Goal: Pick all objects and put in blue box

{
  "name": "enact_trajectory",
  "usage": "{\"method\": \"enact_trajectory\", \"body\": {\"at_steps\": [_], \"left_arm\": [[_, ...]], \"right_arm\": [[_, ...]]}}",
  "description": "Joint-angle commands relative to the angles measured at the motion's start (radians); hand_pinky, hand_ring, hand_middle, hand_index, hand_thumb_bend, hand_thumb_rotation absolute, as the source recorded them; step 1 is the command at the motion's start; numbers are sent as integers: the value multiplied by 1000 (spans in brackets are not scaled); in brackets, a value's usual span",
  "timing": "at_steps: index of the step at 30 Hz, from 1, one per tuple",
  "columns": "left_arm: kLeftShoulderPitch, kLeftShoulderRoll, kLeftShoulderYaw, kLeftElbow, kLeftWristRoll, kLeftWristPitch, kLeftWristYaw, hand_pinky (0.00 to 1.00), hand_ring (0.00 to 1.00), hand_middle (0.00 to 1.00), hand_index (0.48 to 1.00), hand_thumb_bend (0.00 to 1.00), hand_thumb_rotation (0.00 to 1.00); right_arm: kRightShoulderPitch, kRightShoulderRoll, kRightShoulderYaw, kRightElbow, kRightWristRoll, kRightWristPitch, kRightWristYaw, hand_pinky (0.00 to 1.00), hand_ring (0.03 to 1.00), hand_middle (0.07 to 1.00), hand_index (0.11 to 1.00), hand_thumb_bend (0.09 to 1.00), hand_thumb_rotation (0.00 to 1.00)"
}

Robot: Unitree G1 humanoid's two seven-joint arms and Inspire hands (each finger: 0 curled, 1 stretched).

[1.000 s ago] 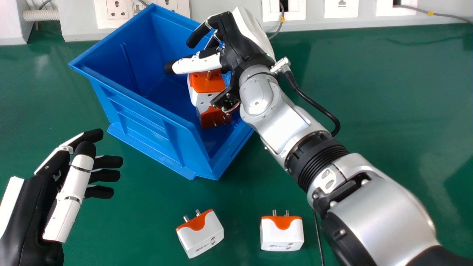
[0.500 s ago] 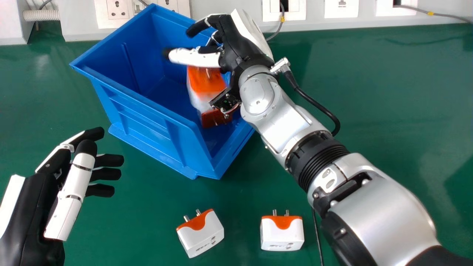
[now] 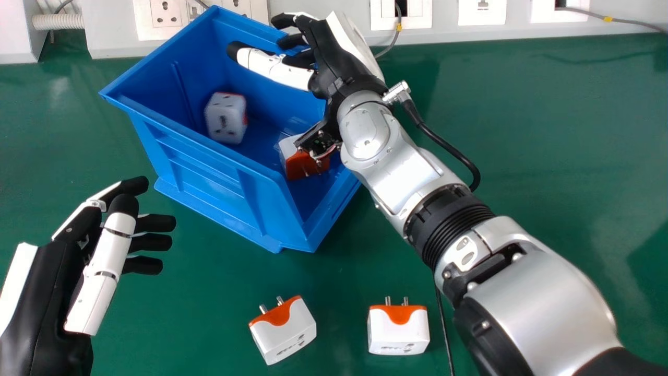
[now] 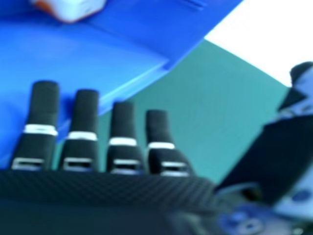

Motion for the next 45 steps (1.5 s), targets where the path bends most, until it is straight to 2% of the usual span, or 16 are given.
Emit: {"method": "enact_trajectory", "body": {"at_steps": [1, 9, 14, 17, 20, 25, 29, 34, 38, 43, 45], "left_arm": [[-5, 6, 2, -2, 1, -4, 3, 568, 632, 653, 805, 427, 860], [-10, 7, -2, 7, 11, -6, 4, 568, 632, 651, 805, 431, 860], [-32, 9, -7, 29, 25, -3, 10, 569, 632, 648, 802, 434, 859], [-44, 6, -18, 31, 41, 5, 16, 569, 631, 646, 801, 435, 859], [-56, 5, -26, 35, 52, 13, 20, 567, 629, 644, 800, 438, 859], [-77, 4, -36, 50, 58, 14, 27, 565, 628, 644, 799, 438, 860], [-92, 2, -41, 75, 64, -1, 31, 566, 629, 644, 799, 437, 861], [-93, -3, -44, 98, 66, -21, 34, 570, 630, 646, 801, 435, 862], [-88, -8, -50, 99, 67, -29, 37, 571, 631, 647, 805, 434, 863], [-89, -13, -58, 92, 68, -23, 41, 573, 633, 649, 810, 433, 863], [-86, -14, -62, 87, 69, -21, 42, 575, 634, 650, 811, 432, 863]], "right_arm": [[-35, 12, -8, -11, 5, -23, 1, 628, 786, 872, 837, 442, 606], [-29, 6, -15, -52, 8, -17, 6, 642, 799, 879, 842, 451, 627], [-28, -3, -29, -82, 19, -20, 18, 644, 800, 880, 842, 453, 632], [-21, -15, -45, -119, 34, -11, 38, 647, 800, 880, 843, 450, 632], [-5, -30, -74, -185, 66, 4, 57, 654, 802, 884, 848, 444, 629], [43, -56, -101, -321, 93, 46, 85, 652, 797, 886, 867, 434, 620], [145, -119, -96, -523, 93, 84, 154, 660, 807, 890, 878, 443, 634], [307, -202, -90, -868, 85, 202, 245, 686, 835, 904, 900, 454, 668], [458, -285, -82, -1169, 50, 303, 305, 713, 857, 918, 915, 438, 675], [618, -361, -93, -1382, 6, 312, 322, 731, 870, 924, 917, 446, 695], [707, -389, -84, -1461, -44, 289, 305, 737, 873, 926, 916, 454, 703]]}}
